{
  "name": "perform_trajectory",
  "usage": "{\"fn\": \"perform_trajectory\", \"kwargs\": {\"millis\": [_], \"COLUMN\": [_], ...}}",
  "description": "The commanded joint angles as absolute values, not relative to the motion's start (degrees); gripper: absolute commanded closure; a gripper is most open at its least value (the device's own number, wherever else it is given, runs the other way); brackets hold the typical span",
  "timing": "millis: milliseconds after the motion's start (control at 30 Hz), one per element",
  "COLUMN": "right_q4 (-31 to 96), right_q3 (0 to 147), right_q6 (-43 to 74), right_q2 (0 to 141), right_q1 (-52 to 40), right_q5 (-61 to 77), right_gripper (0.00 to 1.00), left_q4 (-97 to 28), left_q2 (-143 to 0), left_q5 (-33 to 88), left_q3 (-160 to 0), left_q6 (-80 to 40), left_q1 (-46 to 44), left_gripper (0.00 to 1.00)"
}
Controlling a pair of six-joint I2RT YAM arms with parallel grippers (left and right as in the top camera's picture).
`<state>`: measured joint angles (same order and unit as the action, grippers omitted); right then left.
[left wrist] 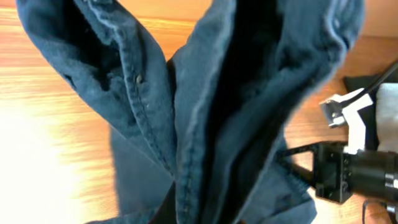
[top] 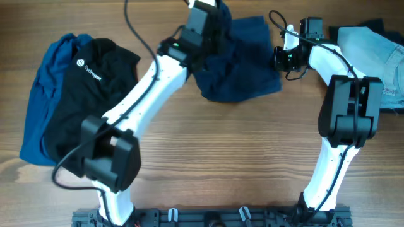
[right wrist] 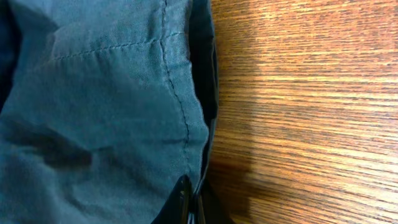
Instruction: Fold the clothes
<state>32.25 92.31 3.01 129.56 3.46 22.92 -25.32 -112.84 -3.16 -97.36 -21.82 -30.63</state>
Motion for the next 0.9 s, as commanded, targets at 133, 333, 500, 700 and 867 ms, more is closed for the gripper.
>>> {"fn": "perform_trajectory", "kwargs": {"millis": [133,333,500,700,867], "right_q4": [33.4,33.6,33.8,33.7,34.0], "right_q3": [92.2,92.2,92.2,92.3,93.2], "right_q6": [3.4,3.4,3.4,3.2,4.0], "right_q2": [132.9,132.9,132.9,132.8,131.9], "right_q1": [3.3,3.3,3.3,3.6,5.1], "right_q5": [21.0,21.0,21.1,24.3,27.1], "right_gripper": [0.96,0.96,0.96,0.95,0.92], "left_q4": [-15.9,-9.2,-3.4,-2.0,-4.2], "left_q2": [-118.3,-122.5,-125.6,-125.9,-123.1], "left_q5": [-2.9,-1.5,-1.0,-1.3,-0.9], "left_q3": [-98.7,-98.7,-98.7,-98.7,-98.7], "left_q6": [-24.5,-24.5,-24.9,-24.2,-24.2], "left_q1": [-35.3,-38.4,-41.2,-41.6,-39.9], "left_gripper": [0.96,0.96,0.84,0.00,0.00]}}
